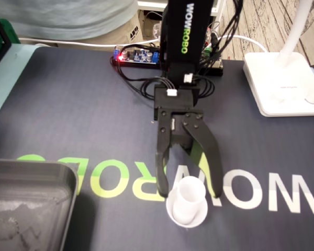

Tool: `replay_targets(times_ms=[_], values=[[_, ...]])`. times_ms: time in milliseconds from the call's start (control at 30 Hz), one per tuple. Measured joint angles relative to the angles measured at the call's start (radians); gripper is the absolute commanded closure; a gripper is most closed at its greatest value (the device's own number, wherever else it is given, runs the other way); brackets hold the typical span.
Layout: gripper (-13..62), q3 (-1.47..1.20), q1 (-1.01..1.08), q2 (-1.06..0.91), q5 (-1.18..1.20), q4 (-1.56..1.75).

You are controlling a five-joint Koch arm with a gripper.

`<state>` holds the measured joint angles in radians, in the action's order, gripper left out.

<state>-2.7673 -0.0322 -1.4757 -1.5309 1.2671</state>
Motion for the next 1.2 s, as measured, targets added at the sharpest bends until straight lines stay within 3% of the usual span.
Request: replay_targets(times_ms=[1200], values=[[19.1,0.126,-0.044,0.190,-0.003,-0.025]])
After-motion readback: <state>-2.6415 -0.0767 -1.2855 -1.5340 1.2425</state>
